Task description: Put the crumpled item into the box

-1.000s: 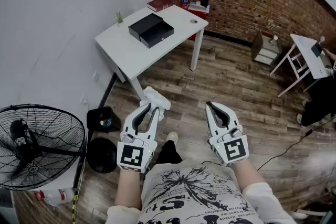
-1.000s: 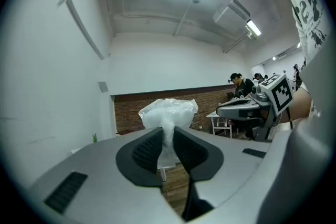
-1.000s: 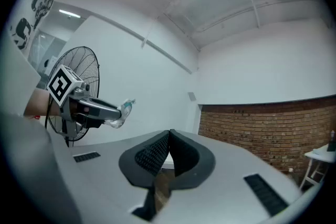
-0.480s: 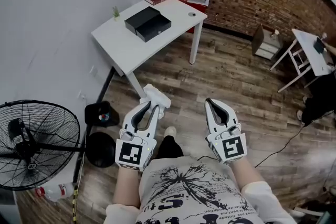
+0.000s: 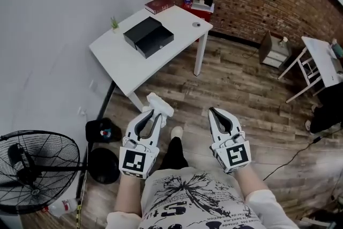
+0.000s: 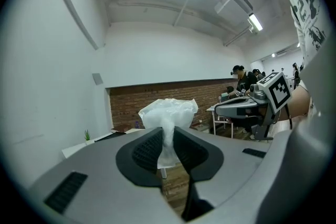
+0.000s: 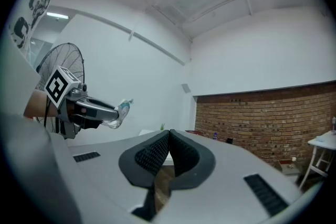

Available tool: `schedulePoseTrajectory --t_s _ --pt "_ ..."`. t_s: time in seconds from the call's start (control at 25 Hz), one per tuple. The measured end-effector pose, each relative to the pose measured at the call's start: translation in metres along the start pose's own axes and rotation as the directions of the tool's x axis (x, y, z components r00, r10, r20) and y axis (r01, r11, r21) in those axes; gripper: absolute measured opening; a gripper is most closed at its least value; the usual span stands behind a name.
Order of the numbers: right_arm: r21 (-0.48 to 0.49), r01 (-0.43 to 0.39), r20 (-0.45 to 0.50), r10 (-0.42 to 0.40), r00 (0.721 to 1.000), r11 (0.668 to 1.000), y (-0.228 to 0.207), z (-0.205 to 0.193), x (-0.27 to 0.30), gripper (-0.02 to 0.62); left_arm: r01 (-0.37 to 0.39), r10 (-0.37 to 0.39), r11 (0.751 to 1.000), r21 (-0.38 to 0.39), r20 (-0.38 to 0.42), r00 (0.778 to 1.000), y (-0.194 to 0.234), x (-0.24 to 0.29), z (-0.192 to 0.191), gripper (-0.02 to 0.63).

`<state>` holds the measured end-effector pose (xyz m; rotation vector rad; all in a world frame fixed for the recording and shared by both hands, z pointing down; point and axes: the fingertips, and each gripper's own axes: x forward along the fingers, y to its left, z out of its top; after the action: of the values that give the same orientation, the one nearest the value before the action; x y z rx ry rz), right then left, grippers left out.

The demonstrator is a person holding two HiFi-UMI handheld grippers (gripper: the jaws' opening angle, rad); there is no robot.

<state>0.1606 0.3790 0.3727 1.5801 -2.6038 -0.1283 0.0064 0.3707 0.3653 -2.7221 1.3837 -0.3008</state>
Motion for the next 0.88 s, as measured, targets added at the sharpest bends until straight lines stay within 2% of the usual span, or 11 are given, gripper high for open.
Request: schedulePoseTrajectory --t_s 0.12,0.28,0.44,0.6,0.72,0.88 --pt "-0.001 0.008 -0.029 -0.008 1.0 1.0 -0.02 -0.004 0.066 0.014 -0.004 0.004 1.0 -0.012 0.023 1.0 0.054 0.05 0.0 0.078" --pt "-0.001 0.018 -0.055 -0.018 0.998 1.0 -0.058 0.002 0.162 0.014 -0.004 0.004 1.0 -0.011 -0.007 1.0 0.128 0.121 0.004 0.078" --pt "-0.006 0.013 -0.067 -0.014 0.998 1.0 -0.084 0.011 0.271 0.014 0.005 -0.005 0.999 -0.042 -0.009 1.0 0.212 0.19 0.005 0.078" --pt "-0.007 0.021 -0.088 -0.022 0.996 1.0 -0.103 0.004 0.369 0.014 0.009 -0.008 0.997 -0.074 0.013 1.0 0.289 0.256 -0.008 0.078" --pt "0.002 0.008 -0.1 -0.008 0.995 1.0 -0.117 -0.001 0.419 0.014 -0.016 0.016 0.996 -0.091 -0.002 1.0 0.328 0.288 -0.013 0.078" --pt "0.015 -0.04 -0.117 0.042 0.992 0.999 -0.13 -0.007 0.468 0.014 -0.055 0.05 0.992 -0.11 -0.043 0.998 0.358 0.315 -0.02 0.078"
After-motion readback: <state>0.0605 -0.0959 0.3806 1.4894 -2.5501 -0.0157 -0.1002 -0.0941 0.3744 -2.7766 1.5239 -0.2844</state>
